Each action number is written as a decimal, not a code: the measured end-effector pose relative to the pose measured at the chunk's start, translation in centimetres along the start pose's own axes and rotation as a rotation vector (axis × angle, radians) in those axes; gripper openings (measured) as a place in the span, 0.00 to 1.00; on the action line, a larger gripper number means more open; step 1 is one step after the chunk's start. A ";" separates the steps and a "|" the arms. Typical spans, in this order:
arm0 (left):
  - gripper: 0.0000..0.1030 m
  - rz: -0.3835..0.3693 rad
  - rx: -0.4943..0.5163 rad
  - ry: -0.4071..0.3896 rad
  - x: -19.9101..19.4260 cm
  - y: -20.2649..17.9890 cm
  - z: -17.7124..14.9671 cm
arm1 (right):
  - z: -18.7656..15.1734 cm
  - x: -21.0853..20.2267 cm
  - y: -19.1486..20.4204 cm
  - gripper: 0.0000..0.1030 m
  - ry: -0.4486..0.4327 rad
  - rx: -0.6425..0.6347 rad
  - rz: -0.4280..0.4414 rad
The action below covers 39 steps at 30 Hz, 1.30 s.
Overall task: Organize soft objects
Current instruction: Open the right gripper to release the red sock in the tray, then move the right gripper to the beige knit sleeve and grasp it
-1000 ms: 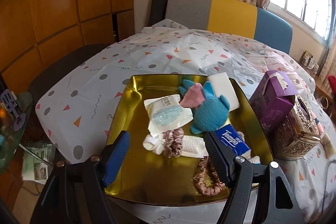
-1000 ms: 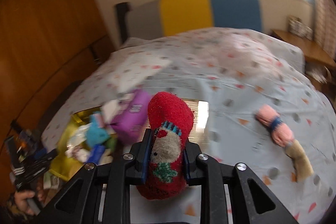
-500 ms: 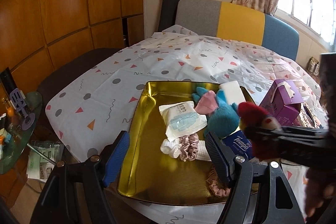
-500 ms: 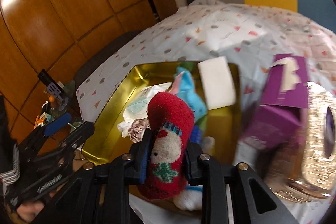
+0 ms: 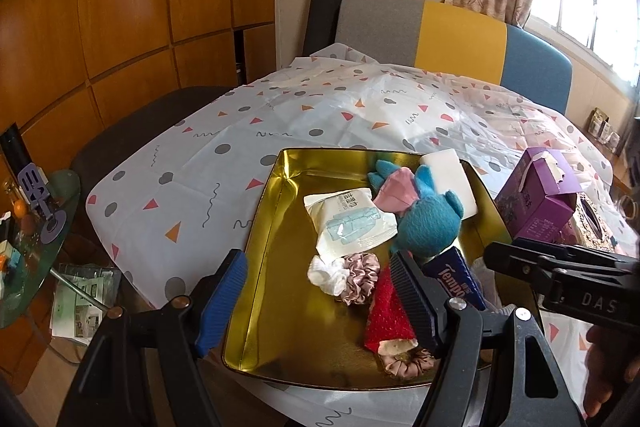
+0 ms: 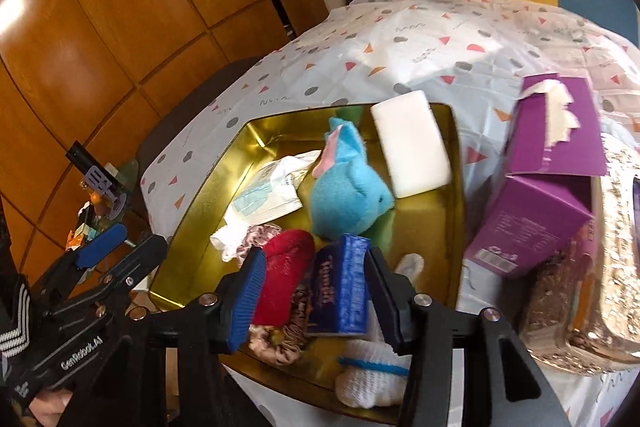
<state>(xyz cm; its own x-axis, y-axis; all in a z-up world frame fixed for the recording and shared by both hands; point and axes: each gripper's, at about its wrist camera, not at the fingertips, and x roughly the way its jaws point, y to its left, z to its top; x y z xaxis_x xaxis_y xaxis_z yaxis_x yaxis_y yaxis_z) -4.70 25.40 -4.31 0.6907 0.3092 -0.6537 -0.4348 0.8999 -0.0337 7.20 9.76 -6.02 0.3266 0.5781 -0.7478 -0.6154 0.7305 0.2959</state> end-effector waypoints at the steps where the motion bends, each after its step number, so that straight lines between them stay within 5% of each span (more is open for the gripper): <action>1: 0.73 -0.001 0.002 -0.001 -0.1 -0.1 0.0 | -0.1 -0.3 0.0 0.50 -0.007 -0.007 -0.009; 17: 0.73 -0.021 0.047 -0.010 -0.7 -1.6 -0.2 | -1.3 -5.8 0.1 0.50 -0.145 -0.144 -0.148; 28: 0.74 -0.045 0.085 -0.003 -0.9 -3.3 -0.4 | -1.3 -10.5 -5.7 0.50 -0.221 -0.028 -0.233; 39: 0.74 -0.069 0.126 0.008 -0.8 -4.9 -0.6 | -2.6 -16.6 -16.2 0.50 -0.290 0.218 -0.416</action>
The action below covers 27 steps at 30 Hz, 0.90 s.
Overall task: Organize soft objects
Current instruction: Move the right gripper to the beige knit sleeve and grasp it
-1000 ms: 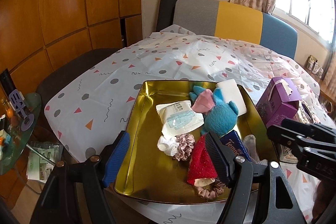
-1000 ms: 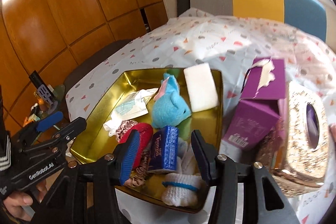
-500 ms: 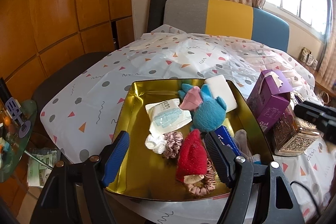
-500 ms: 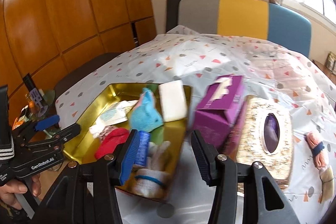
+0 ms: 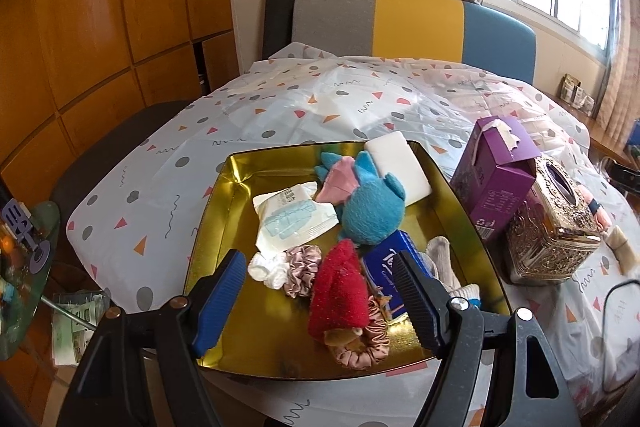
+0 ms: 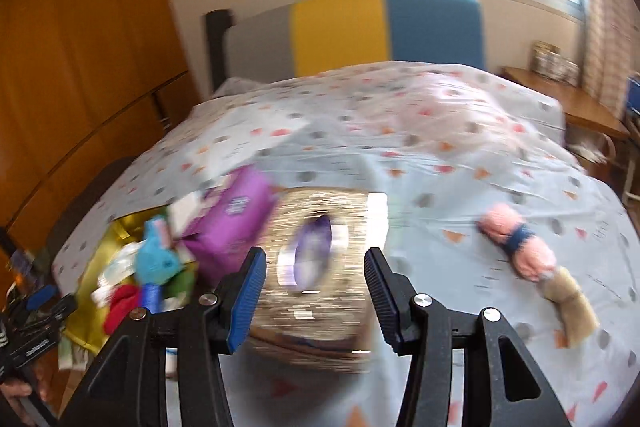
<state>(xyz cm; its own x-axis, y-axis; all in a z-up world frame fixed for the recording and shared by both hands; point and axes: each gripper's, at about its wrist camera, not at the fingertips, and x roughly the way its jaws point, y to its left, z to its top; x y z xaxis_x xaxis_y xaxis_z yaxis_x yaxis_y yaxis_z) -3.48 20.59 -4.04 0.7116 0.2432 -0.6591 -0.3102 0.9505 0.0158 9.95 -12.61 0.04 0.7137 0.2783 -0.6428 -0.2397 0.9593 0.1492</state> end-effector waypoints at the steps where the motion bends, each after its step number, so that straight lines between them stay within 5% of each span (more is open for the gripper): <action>1: 0.74 -0.002 0.004 0.000 0.0 -0.2 0.0 | 0.1 -0.1 -1.0 0.50 -0.003 0.021 -0.016; 9: 0.74 -0.038 0.036 -0.015 -0.5 -1.3 0.2 | 0.4 -0.6 -13.6 0.50 -0.040 0.292 -0.267; 15: 0.74 -0.048 0.049 -0.013 -0.5 -2.1 0.3 | -3.6 -0.7 -24.6 0.50 -0.024 0.652 -0.431; 17: 0.74 -0.054 0.049 -0.009 -0.3 -2.4 0.2 | -5.3 -1.3 -27.3 0.50 -0.046 0.834 -0.366; 21: 0.74 -0.077 0.071 0.000 -0.2 -3.4 0.1 | -7.1 -1.1 -29.2 0.52 -0.019 0.969 -0.318; 27: 0.74 -0.103 0.084 0.016 -0.1 -4.2 -0.4 | -6.7 -0.8 -28.5 0.53 -0.002 0.932 -0.383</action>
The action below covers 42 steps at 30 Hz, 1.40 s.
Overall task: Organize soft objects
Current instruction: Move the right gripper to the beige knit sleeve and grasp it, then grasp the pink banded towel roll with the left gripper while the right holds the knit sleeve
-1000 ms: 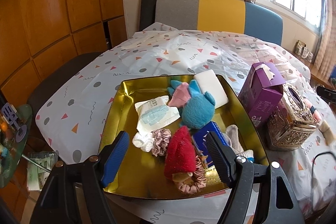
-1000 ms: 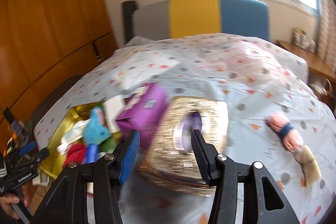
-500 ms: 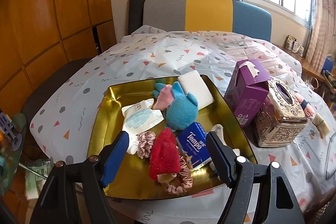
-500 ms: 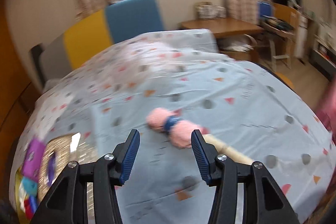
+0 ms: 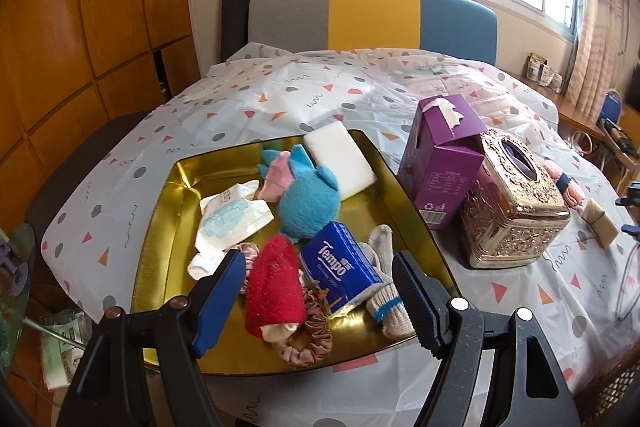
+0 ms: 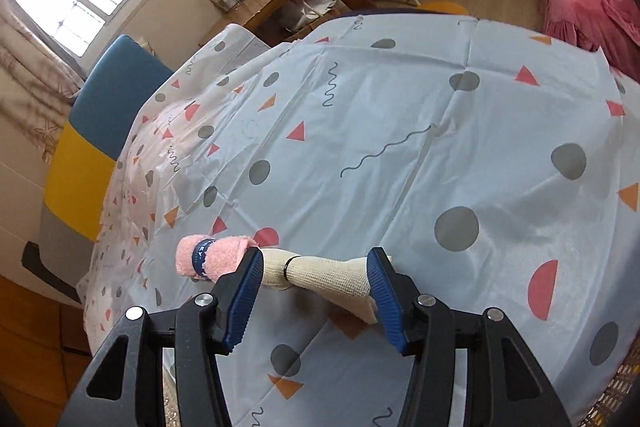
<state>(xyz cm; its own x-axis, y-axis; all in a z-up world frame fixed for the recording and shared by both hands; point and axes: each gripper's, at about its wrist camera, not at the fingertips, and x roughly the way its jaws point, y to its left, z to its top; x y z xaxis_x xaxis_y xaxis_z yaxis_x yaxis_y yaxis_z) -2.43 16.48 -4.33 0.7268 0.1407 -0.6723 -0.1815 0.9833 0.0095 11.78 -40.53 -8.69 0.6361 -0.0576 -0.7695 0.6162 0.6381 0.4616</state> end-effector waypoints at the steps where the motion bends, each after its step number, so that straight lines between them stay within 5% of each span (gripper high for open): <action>1: 0.74 -0.001 0.001 0.002 0.0 -0.1 0.0 | 0.1 0.0 0.6 0.53 -0.007 -0.029 -0.010; 8: 0.74 -0.012 -0.008 0.003 0.2 0.2 0.1 | -0.3 2.0 7.2 0.54 0.100 -0.523 -0.060; 14: 0.74 -0.015 -0.001 0.010 0.4 0.0 0.1 | -1.7 6.0 8.1 0.58 0.224 -0.796 -0.249; 17: 0.74 -0.024 0.010 0.004 0.1 -0.3 0.3 | -2.1 7.6 6.9 0.58 0.258 -0.794 -0.298; 18: 0.74 -0.029 0.015 0.000 0.0 -0.4 0.5 | -2.1 7.8 6.5 0.50 0.255 -0.783 -0.307; 19: 0.74 -0.036 0.023 -0.007 -0.2 -0.7 0.7 | -2.1 7.8 6.1 0.28 0.238 -0.765 -0.310; 21: 0.74 -0.053 0.043 -0.023 -0.7 -1.3 1.2 | -1.8 7.3 5.2 0.16 0.240 -0.687 -0.248; 26: 0.74 -0.138 0.094 -0.066 -2.2 -4.1 3.0 | -0.3 5.0 4.0 0.16 0.161 -0.569 -0.195; 32: 0.74 -0.259 0.246 -0.113 -3.7 -10.7 5.3 | -0.3 6.6 2.9 0.16 0.270 -0.521 -0.215; 38: 0.82 -0.406 0.341 -0.127 -4.5 -18.7 8.0 | -0.3 6.8 2.9 0.16 0.287 -0.510 -0.210; 42: 0.84 -0.488 0.358 -0.043 -3.1 -24.0 9.4 | -0.1 7.3 2.6 0.17 0.307 -0.493 -0.208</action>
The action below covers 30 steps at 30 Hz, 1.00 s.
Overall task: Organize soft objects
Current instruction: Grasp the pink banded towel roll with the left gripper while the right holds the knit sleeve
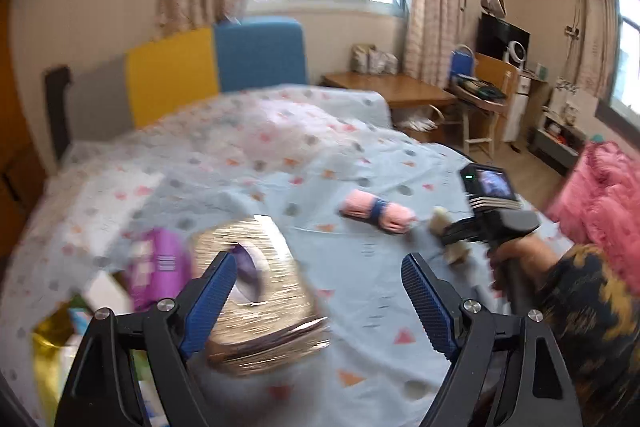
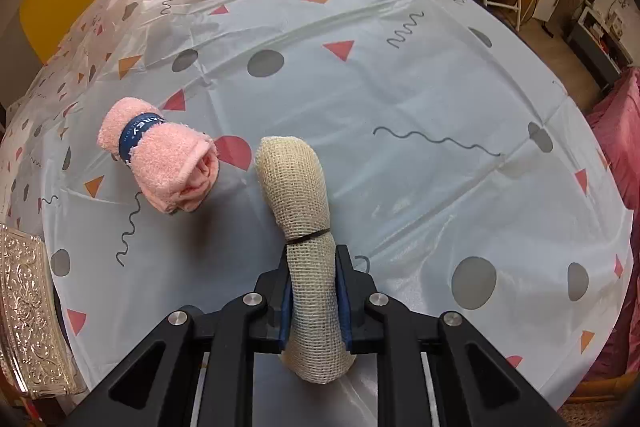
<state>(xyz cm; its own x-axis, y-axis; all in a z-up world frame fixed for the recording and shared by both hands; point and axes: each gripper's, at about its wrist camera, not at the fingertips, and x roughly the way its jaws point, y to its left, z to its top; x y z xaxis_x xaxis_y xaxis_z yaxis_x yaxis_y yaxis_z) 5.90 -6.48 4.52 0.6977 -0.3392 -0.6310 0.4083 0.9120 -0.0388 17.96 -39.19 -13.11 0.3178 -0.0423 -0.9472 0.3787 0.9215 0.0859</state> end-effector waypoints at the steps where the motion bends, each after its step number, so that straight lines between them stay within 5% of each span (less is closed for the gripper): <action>1: 0.84 -0.029 -0.018 0.031 1.2 -0.5 0.6 | 0.1 0.0 0.0 0.17 0.001 0.000 0.001; 13: 0.84 -0.149 -0.236 0.343 16.6 -4.2 3.8 | 0.8 0.7 -0.5 0.17 0.021 0.028 0.026; 30: 0.83 -0.082 -0.430 0.496 31.0 -4.8 5.8 | 1.3 1.0 -1.5 0.17 0.037 0.055 0.047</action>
<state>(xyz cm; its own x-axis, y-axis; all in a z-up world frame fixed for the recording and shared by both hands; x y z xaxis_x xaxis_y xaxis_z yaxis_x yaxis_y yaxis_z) 28.99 -22.77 -10.33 0.2784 -0.3590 -0.8908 0.1060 0.9333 -0.3430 18.88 -41.10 -13.78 0.3046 0.0162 -0.9524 0.4111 0.8997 0.1468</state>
